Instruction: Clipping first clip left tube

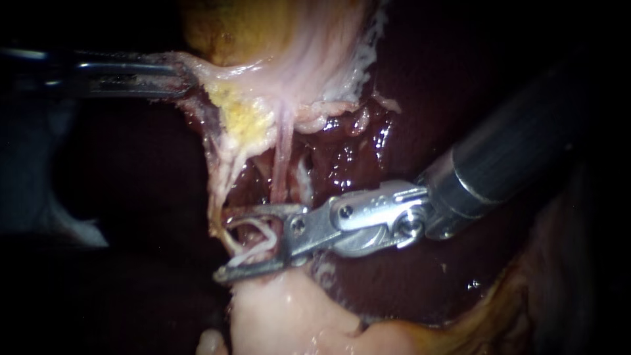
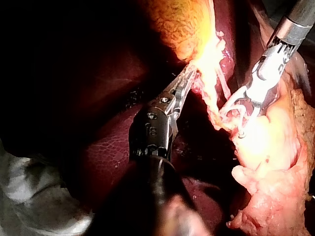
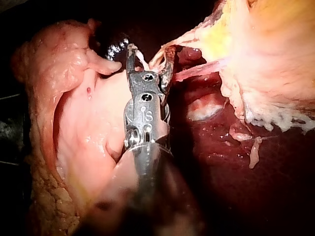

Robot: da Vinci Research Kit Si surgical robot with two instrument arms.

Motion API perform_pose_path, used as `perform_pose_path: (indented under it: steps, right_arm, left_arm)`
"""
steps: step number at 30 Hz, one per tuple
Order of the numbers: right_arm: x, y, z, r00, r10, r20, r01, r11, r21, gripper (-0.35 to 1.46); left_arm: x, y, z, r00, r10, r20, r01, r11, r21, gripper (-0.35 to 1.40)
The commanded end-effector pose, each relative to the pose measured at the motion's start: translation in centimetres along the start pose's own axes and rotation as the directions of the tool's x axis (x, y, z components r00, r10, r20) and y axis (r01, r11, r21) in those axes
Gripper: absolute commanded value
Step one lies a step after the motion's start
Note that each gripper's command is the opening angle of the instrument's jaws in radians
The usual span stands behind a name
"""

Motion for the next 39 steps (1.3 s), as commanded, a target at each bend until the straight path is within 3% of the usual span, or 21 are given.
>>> perform_pose_path:
  steps: [1,9,24,31,39]
  right_arm:
    - [0.0,0.0,-0.01,1.0,0.0,0.0,0.0,1.0,0.0,0.49]
    - [-0.01,-0.04,-0.14,1.0,-0.001,-0.001,0.001,1.0,0.005,0.49]
    - [0.03,-0.01,-0.83,1.0,0.012,-0.004,-0.012,0.999,-0.032,0.49]
    - [-0.04,0.01,-0.85,1.0,0.016,-0.003,-0.016,0.999,-0.037,0.49]
    - [-0.23,0.17,-0.77,0.999,0.045,-0.001,-0.045,0.998,-0.047,0.49]
  left_arm:
    - [0.0,0.0,0.0,1.0,0.0,0.0,0.0,1.0,0.0,-0.35]
    - [0.0,0.0,0.0,1.0,0.0,0.0,0.0,1.0,0.0,-0.35]
    - [0.0,0.0,0.0,1.0,0.0,0.0,0.0,1.0,0.0,-0.35]
    - [0.0,0.0,0.0,1.0,0.0,0.0,0.0,1.0,0.0,-0.35]
    - [0.0,0.0,0.01,1.0,0.0,0.0,0.0,1.0,0.001,-0.35]
